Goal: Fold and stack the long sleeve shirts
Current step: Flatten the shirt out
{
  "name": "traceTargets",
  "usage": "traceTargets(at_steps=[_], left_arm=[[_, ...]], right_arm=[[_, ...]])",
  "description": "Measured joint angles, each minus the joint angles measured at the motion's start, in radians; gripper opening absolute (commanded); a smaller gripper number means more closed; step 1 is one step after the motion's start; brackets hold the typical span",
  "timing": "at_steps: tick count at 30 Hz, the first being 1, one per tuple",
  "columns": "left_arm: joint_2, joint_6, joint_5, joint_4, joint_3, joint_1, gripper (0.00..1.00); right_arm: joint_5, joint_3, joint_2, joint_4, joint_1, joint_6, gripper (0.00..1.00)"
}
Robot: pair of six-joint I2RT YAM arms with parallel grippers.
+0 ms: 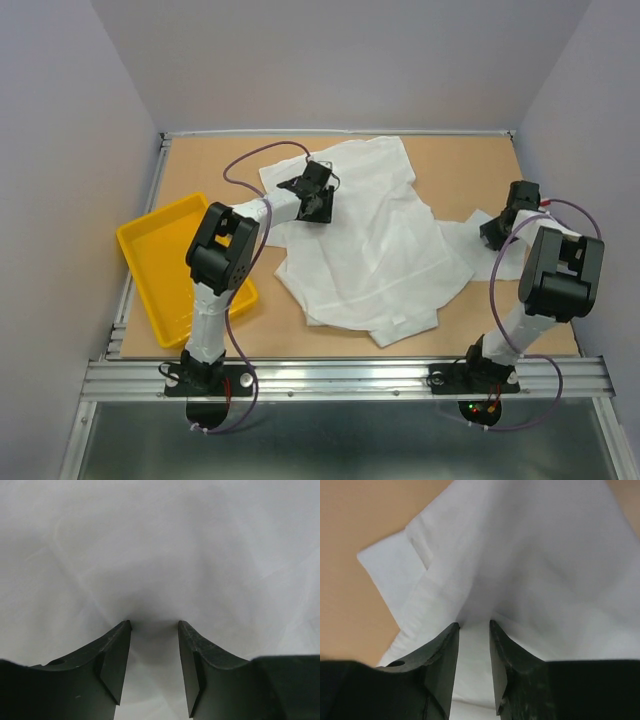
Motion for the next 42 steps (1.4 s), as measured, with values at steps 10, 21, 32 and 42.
traceTargets(at_steps=[10,21,32,42], left_arm=[[-0.137,-0.142,0.089,0.161,-0.243,0.038,0.53],[-0.399,-0.268,0.138,0.094,-0.507,0.014,0.57],[-0.262,-0.102,-0.054,0.029,-0.113,0.034,0.57],[-0.066,-0.060,-0.077,-0.012,-0.039,0.094,0.57]], right_arm=[[-0.021,0.463,0.349,0.002,-0.034,-0.051,0.45],[-0.082,0.388,0.029,-0.035,0.185,-0.154,0.62],[-0.283,-0.180,-0.459,-0.078,0.273,-0.096,0.62],[-0.238,-0.354,-0.485,-0.103,0.266,-0.018,0.58]])
